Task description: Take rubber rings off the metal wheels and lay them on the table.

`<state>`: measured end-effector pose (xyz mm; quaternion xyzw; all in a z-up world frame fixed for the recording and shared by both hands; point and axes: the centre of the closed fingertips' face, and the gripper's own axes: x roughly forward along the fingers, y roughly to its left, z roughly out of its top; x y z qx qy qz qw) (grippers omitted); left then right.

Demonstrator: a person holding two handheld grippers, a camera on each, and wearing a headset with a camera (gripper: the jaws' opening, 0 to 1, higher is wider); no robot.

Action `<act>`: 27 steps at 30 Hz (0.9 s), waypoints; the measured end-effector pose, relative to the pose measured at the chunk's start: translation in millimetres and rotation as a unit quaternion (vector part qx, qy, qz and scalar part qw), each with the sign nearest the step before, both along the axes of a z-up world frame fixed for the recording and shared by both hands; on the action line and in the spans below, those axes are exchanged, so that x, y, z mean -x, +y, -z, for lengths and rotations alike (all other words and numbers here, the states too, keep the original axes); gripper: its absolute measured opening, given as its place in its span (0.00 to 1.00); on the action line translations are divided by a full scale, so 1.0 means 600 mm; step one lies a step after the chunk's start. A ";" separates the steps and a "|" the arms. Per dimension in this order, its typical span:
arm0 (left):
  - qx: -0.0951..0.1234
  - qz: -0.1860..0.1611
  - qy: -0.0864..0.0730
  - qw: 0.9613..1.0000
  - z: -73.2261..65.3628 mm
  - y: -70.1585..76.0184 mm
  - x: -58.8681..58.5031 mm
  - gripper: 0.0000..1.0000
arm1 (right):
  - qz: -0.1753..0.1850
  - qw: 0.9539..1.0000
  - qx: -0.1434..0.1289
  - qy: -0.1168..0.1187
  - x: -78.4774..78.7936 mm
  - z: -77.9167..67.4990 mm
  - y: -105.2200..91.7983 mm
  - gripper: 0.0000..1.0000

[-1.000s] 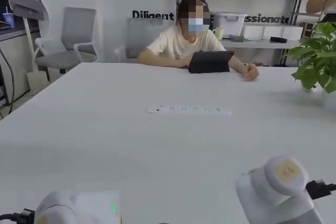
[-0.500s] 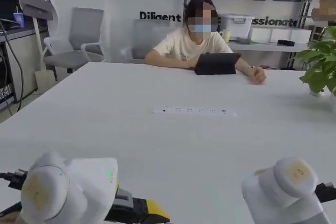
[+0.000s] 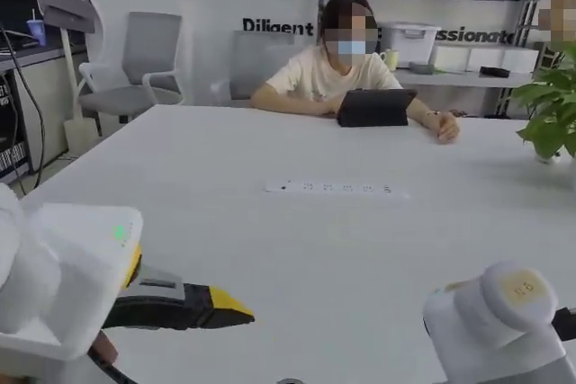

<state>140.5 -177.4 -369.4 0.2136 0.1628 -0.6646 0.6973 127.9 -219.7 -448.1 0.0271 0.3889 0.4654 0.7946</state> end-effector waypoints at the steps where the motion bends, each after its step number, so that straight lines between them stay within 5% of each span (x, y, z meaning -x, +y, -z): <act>1: -0.002 -0.003 0.002 1.000 0.002 0.004 0.000 0.65 | 0.000 1.000 -0.003 0.001 0.000 -0.001 0.001 0.00; 12: 0.004 -0.058 0.010 0.998 0.003 0.061 0.008 0.75 | 0.000 1.000 -0.014 -0.004 0.000 -0.012 0.007 0.00; 27: 0.026 -0.131 0.028 0.991 0.003 0.120 0.028 0.78 | 0.023 0.999 -0.044 -0.012 -0.012 -0.037 0.004 0.00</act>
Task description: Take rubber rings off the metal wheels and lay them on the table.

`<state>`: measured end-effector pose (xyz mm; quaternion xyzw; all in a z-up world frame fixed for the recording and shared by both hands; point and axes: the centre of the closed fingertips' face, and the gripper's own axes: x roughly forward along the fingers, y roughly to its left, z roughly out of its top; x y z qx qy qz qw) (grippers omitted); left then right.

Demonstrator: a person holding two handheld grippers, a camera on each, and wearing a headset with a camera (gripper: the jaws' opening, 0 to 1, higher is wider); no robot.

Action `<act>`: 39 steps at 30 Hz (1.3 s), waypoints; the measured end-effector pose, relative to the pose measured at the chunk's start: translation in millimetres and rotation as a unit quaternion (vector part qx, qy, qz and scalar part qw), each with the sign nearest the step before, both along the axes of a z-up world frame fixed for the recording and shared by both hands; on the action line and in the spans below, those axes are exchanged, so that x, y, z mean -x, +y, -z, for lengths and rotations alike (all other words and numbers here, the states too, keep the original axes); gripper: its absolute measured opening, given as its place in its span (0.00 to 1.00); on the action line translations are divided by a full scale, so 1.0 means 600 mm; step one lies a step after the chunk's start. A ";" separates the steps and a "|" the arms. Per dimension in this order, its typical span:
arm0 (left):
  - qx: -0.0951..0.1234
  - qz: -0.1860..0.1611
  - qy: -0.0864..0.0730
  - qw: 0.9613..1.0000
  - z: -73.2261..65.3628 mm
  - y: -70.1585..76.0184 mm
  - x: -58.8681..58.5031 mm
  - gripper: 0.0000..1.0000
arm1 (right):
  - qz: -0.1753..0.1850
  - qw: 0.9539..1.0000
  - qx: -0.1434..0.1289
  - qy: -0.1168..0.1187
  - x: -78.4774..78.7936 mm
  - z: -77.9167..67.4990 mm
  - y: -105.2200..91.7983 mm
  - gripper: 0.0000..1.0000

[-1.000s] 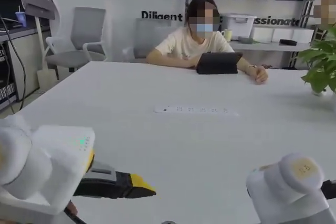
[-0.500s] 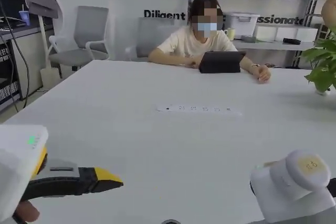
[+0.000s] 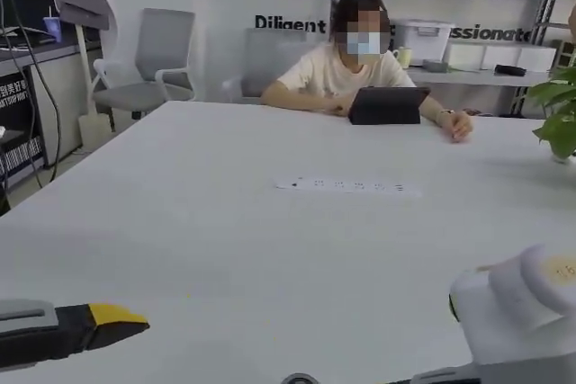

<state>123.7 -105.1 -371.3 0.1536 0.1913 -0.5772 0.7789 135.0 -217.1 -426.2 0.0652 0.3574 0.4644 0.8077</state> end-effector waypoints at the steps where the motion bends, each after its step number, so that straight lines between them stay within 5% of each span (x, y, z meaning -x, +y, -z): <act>1: 0.002 -0.004 0.000 1.000 0.000 0.003 0.001 0.78 | 0.001 1.000 -0.002 0.000 -0.001 -0.001 0.000 0.00; 15: 0.016 -0.033 0.023 0.999 0.016 0.013 0.008 0.79 | 0.012 1.000 -0.023 -0.010 -0.008 -0.022 0.000 0.00; 22: 0.001 -0.033 0.030 0.999 0.034 0.015 0.011 0.81 | 0.019 0.999 -0.034 -0.017 -0.012 -0.036 0.000 0.00; 39: 0.016 -0.041 0.043 0.998 0.031 0.014 0.012 0.82 | 0.026 0.997 -0.058 -0.032 -0.015 -0.066 0.010 0.00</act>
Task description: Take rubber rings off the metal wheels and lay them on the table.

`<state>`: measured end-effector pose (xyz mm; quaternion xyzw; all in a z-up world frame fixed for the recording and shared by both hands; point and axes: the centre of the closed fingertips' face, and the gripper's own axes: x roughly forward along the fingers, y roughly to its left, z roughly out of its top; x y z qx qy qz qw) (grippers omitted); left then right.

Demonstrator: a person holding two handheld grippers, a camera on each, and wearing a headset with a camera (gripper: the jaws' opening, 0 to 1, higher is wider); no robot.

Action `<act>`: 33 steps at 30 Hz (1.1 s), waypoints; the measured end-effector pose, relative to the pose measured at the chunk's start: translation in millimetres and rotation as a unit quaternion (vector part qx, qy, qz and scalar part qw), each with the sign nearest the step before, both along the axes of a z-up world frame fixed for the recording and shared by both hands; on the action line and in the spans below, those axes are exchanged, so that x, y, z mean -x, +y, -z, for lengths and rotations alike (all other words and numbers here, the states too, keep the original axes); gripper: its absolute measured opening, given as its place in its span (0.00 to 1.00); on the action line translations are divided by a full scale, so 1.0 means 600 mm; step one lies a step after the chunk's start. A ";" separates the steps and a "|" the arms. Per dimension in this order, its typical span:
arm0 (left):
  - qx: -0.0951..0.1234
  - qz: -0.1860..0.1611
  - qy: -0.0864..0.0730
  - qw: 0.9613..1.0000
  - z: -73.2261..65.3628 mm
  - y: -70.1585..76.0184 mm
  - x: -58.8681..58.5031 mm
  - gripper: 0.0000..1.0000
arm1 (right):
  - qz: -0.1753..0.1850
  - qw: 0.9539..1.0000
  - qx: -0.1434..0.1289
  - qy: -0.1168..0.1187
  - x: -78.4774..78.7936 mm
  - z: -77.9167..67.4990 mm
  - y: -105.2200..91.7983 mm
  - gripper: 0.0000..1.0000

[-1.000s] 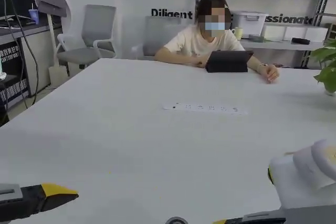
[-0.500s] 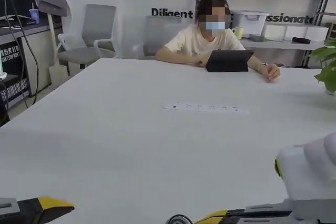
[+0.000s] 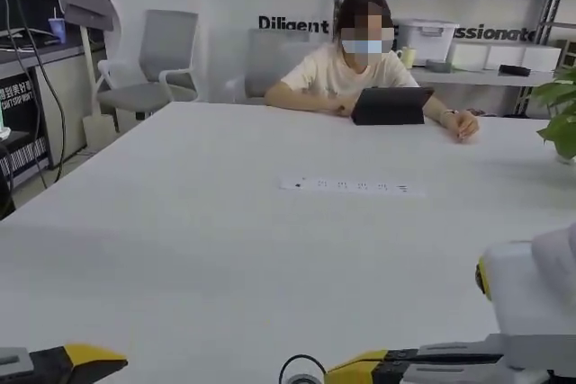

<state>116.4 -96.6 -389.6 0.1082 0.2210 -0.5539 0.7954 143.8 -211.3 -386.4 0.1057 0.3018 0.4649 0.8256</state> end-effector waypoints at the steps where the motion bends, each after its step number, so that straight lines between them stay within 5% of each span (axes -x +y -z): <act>1: 0.000 0.000 0.000 1.000 0.000 0.000 0.000 0.82 | 0.000 1.000 -0.001 -0.001 0.000 -0.001 0.000 0.00; 33: -0.006 -0.001 0.006 1.000 0.006 0.001 -0.001 0.81 | -0.034 0.999 -0.006 -0.012 0.018 -0.016 0.043 0.00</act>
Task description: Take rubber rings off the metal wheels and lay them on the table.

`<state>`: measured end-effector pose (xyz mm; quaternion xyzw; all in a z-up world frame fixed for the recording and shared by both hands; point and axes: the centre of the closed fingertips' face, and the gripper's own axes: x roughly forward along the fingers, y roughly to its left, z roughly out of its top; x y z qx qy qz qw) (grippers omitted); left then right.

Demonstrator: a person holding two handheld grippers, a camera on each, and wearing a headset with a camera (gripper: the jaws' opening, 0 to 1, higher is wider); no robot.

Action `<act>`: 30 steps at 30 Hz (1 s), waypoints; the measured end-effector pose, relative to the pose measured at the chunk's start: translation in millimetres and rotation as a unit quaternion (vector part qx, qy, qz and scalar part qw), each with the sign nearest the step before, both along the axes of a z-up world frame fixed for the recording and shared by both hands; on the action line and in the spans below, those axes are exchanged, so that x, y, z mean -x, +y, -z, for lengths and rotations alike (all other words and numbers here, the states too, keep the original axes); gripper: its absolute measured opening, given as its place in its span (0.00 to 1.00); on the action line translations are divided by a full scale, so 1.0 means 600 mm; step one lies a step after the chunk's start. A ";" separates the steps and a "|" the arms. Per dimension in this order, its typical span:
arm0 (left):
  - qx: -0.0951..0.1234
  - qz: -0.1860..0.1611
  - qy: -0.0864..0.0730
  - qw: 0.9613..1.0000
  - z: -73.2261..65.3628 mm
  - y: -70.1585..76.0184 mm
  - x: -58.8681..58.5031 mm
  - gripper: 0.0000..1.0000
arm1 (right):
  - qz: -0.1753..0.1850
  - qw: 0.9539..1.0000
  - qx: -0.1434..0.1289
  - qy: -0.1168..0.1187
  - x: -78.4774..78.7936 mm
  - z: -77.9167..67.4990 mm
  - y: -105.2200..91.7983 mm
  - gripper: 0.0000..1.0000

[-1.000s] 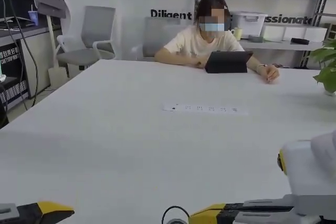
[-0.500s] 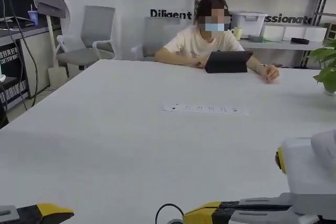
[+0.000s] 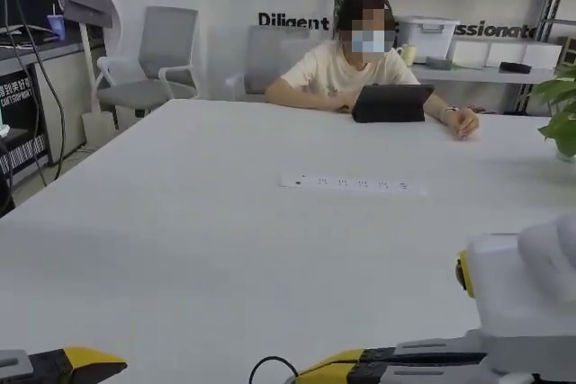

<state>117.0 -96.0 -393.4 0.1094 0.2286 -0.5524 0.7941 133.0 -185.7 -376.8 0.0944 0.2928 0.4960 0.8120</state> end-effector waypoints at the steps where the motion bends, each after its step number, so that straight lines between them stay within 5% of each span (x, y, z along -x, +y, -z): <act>1: 0.000 0.000 0.000 1.000 0.000 0.000 0.000 0.81 | -0.001 1.000 0.000 0.000 0.001 0.000 0.001 0.00; 30: 0.007 -0.005 0.003 1.000 -0.002 0.001 -0.002 0.80 | -0.048 0.998 0.050 0.006 0.026 0.046 0.033 0.00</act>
